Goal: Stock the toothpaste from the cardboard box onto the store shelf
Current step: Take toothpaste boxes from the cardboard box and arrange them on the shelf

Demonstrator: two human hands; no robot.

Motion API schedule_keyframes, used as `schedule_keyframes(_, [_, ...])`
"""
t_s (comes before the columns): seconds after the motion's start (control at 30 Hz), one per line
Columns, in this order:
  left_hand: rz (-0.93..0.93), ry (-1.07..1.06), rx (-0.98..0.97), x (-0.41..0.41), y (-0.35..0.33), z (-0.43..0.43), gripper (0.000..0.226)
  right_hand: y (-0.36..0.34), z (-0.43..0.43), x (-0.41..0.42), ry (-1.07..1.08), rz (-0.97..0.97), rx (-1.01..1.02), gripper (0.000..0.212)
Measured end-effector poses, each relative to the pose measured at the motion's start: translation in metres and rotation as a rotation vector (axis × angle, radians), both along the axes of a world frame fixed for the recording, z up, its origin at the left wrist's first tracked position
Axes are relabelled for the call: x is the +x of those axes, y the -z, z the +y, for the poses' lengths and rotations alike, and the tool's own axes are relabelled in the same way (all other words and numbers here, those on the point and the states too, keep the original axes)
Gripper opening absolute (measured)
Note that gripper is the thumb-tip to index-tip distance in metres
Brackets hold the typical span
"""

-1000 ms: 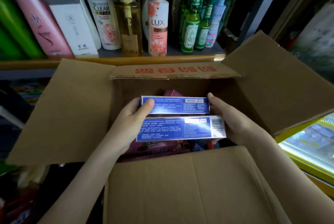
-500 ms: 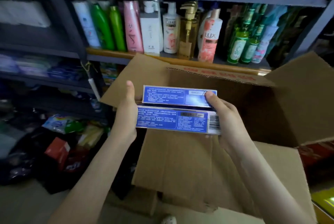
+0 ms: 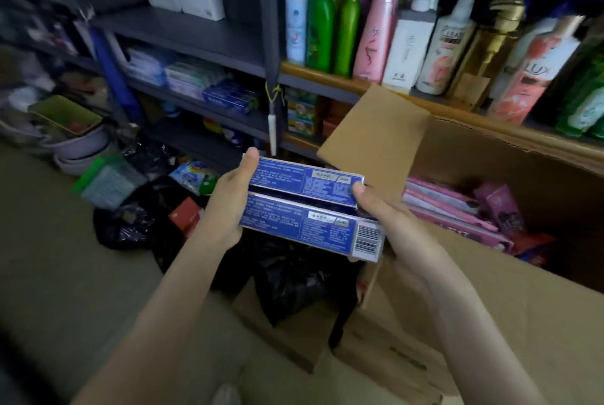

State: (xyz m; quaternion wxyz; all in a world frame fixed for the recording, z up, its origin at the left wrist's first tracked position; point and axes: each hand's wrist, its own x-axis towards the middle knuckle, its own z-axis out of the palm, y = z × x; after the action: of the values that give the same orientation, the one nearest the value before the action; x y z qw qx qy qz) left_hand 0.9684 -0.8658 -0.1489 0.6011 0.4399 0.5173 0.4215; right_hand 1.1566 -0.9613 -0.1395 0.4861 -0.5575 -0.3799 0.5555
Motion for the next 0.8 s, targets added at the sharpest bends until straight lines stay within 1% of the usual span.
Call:
schedule_keyframes(0.03, [0.005, -0.007, -0.010, -0.016, 0.004, 0.010, 0.042, 0.003, 0.011, -0.013, -0.031, 0.019, -0.016, 0.035])
schedule_keyframes(0.1, [0.025, -0.002, -0.028, -0.052, 0.014, 0.032, 0.041, 0.011, 0.036, -0.043, -0.093, 0.044, -0.048, 0.038])
schedule_keyframes(0.2, [0.071, 0.022, -0.041, -0.112, 0.028, 0.070, 0.041, 0.027, 0.080, -0.097, -0.149, 0.004, -0.074, 0.043])
schedule_keyframes(0.3, [0.083, 0.054, -0.020, -0.167, 0.038, 0.109, 0.037, 0.045, 0.127, -0.154, -0.047, -0.012, -0.055, 0.039])
schedule_keyframes(0.37, [0.080, 0.042, -0.012, -0.199, 0.043, 0.131, 0.033, 0.055, 0.155, -0.189, 0.009, 0.044, -0.063, 0.038])
schedule_keyframes(0.43, [0.074, 0.046, 0.000, -0.225, 0.046, 0.152, 0.032, 0.064, 0.179, -0.217, 0.079, 0.108, -0.071, 0.028])
schedule_keyframes(0.5, [0.066, 0.047, -0.016, -0.247, 0.049, 0.172, 0.036, 0.071, 0.202, -0.242, 0.141, 0.127, -0.064, 0.021])
schedule_keyframes(0.57, [0.017, -0.006, -0.065, -0.266, 0.051, 0.191, 0.047, 0.076, 0.224, -0.264, 0.188, 0.136, -0.044, 0.020])
schedule_keyframes(0.63, [-0.130, -0.115, -0.165, -0.286, 0.057, 0.214, 0.060, 0.079, 0.250, -0.282, 0.229, 0.161, -0.037, 0.019])
schedule_keyframes(0.7, [-0.296, -0.232, -0.296, -0.307, 0.066, 0.238, 0.064, 0.083, 0.276, -0.299, 0.230, 0.178, -0.043, 0.018])
schedule_keyframes(0.73, [-0.334, -0.267, -0.350, -0.317, 0.070, 0.250, 0.063, 0.086, 0.289, -0.307, 0.215, 0.173, -0.043, 0.018])
schedule_keyframes(0.77, [-0.329, -0.269, -0.386, -0.326, 0.074, 0.262, 0.063, 0.089, 0.303, -0.315, 0.191, 0.168, -0.036, 0.018])
schedule_keyframes(0.8, [-0.283, -0.243, -0.401, -0.334, 0.076, 0.274, 0.067, 0.092, 0.317, -0.323, 0.158, 0.166, -0.025, 0.018])
